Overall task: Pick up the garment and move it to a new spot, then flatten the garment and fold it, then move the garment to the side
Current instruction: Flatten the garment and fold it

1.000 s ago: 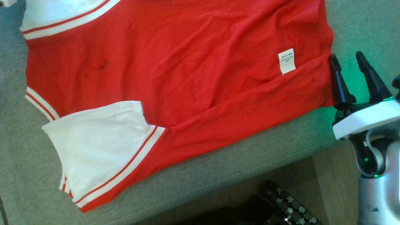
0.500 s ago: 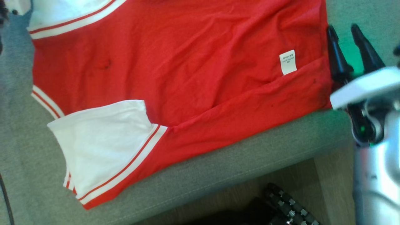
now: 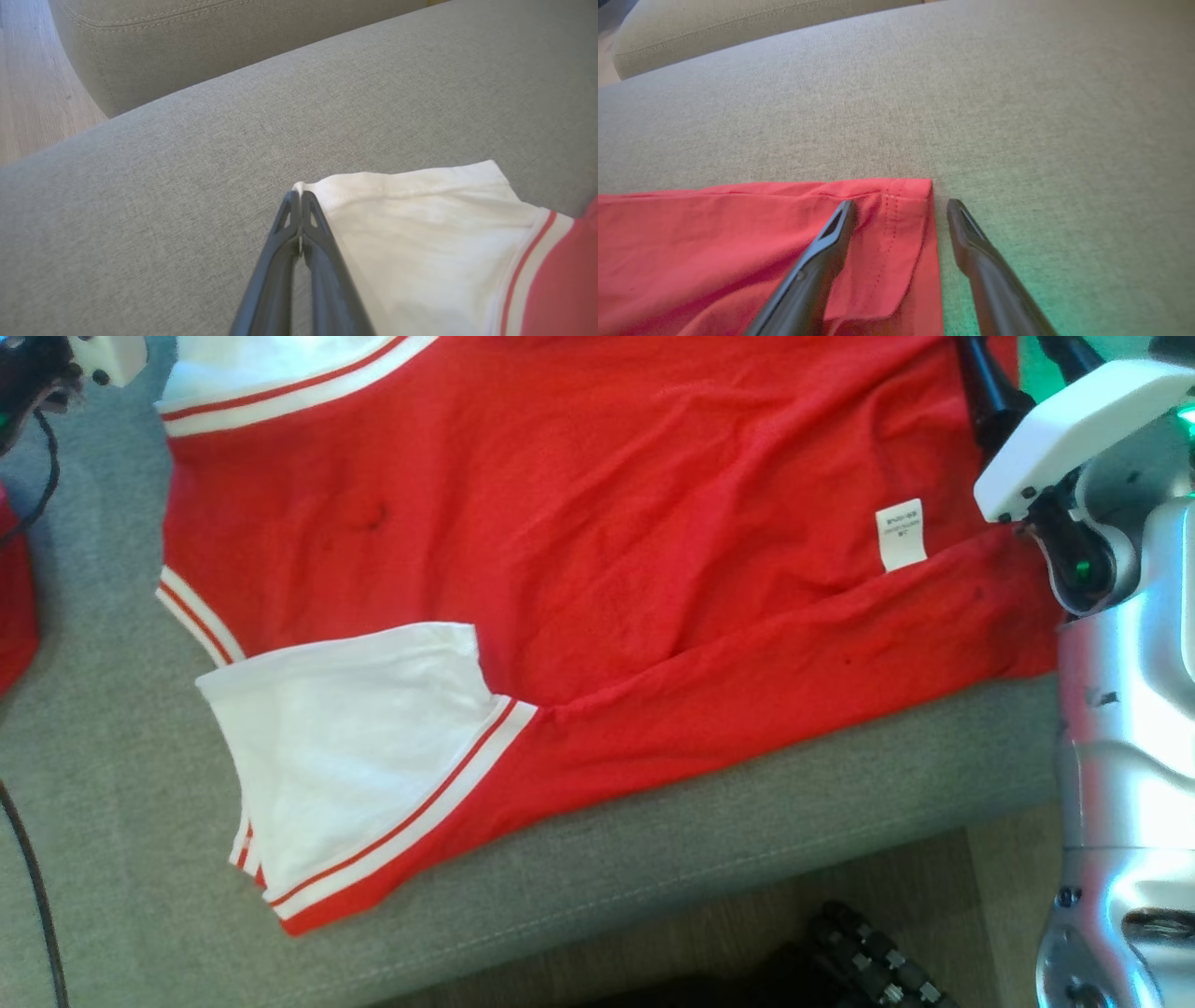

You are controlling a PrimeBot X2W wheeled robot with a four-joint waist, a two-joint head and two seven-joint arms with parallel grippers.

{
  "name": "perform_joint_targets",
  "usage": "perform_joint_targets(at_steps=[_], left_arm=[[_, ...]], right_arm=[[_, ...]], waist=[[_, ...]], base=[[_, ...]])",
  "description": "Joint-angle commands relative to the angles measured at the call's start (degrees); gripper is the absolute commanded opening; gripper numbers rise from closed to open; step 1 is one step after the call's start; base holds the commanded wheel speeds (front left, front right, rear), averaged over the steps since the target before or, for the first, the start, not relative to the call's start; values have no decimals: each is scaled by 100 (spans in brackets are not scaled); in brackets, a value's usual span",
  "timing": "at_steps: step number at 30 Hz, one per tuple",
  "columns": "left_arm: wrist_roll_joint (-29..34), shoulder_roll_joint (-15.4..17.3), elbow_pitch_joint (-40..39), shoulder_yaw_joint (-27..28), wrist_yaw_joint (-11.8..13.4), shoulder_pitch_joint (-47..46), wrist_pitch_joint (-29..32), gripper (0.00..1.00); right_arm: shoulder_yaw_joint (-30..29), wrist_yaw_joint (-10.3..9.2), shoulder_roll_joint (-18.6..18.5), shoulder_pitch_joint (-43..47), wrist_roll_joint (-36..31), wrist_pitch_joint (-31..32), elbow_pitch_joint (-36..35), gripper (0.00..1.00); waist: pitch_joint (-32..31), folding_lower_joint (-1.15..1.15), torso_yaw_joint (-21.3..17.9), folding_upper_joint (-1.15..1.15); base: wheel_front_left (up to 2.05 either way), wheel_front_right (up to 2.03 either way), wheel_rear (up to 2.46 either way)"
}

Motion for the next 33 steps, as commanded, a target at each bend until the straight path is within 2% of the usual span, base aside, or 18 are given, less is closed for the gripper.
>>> perform_joint_targets(at_steps=[1,2,4,6,8,10,15,23,29,33], left_arm=[[16,212,-140,172,-23,-233,-44,0],[5,204,-143,155,-26,-241,-79,0],[-14,196,-143,117,-30,-260,-143,0],[-41,192,-133,82,-33,-276,-197,0],[-66,197,-126,43,-36,-285,-260,0],[-93,212,-147,-6,-37,-297,-343,0],[-115,315,-220,-111,-38,-390,-679,0],[74,416,-108,-182,-39,-718,-1630,0],[239,245,97,-61,-39,-1083,-2537,0],[204,111,40,-107,-39,-1069,-3063,0]], right_arm=[[51,-2,-26,-102,2,22,-137,100],[53,-2,-26,-148,-23,23,-69,93],[45,-2,-26,-221,-56,-4,39,72],[51,-2,-26,-269,-88,-26,124,40],[59,-2,-26,-309,-123,-63,189,25],[59,-2,-26,-364,-175,-147,211,1],[22,-2,-26,-554,-280,-372,208,0],[-62,-2,-26,-1200,-490,-587,386,0],[-392,-2,-26,-1733,-688,-880,596,0],[-535,-2,-26,-1784,-881,-1033,621,0]], waist=[[-8,0,30,0],[-8,0,47,0],[-11,0,76,0],[-15,0,101,0],[-20,0,122,0],[-21,0,145,0],[-27,0,182,0],[-15,0,202,0],[6,0,321,0],[-46,0,479,0]], base=[[0,0,0],[0,0,0],[0,0,0],[0,0,0],[0,0,0],[0,0,0],[0,0,0],[0,0,0],[0,0,0],[0,0,0]])
